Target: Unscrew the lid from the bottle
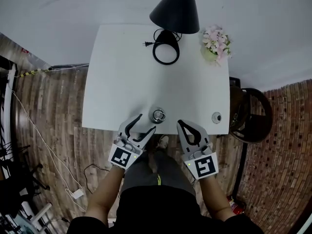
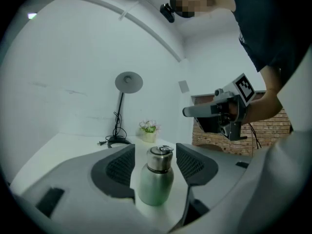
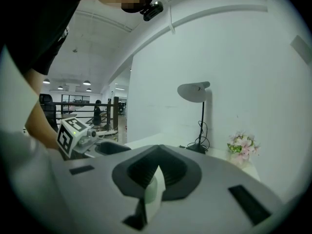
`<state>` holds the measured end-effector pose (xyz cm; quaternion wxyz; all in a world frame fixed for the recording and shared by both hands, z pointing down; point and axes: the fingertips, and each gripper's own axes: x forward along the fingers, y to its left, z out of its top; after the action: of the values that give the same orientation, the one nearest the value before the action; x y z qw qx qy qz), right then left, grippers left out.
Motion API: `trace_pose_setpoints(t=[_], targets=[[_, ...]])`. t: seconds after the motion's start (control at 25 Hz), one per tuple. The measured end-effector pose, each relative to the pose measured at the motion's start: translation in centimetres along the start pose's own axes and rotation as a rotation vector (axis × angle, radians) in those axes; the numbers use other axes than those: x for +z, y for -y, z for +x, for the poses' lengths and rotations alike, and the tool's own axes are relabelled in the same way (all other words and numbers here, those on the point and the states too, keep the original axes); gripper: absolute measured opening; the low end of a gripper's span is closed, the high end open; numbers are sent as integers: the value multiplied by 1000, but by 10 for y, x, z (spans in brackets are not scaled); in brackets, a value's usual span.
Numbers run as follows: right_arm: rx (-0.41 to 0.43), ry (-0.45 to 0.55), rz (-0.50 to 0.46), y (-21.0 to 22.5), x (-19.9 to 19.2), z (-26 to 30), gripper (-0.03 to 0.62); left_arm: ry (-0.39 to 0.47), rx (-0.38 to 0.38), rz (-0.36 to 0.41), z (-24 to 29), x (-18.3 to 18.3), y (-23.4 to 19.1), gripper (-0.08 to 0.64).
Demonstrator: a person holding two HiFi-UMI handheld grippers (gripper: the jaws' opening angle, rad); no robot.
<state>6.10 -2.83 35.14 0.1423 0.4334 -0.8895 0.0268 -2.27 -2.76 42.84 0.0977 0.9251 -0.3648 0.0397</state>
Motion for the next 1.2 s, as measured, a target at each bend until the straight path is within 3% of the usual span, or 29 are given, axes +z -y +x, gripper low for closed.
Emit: trace_pose_setpoints(t=[0.16, 0.28, 0.36, 0.48, 0.72, 1.0, 1.2], targets=[[17, -5, -4, -4, -9, 11, 14, -39, -65, 26, 23, -29, 4, 328], [43, -7, 0, -7, -16, 20, 15, -61, -118, 118, 39, -50, 5, 345], [66, 3, 5, -10, -19, 26, 50, -75, -136, 140, 47, -59, 4, 351], [105, 5, 21, -18, -27, 36, 142, -91, -145, 132, 56, -66, 4, 355], [163, -49, 13, -36, -50, 57, 243, -99, -178, 147, 64, -75, 3, 360], [176, -55, -7, -42, -68, 78, 276, -70, -190, 108, 72, -66, 5, 368], [178, -46, 16, -44, -78, 85, 284, -75, -232, 123, 71, -70, 9, 367]])
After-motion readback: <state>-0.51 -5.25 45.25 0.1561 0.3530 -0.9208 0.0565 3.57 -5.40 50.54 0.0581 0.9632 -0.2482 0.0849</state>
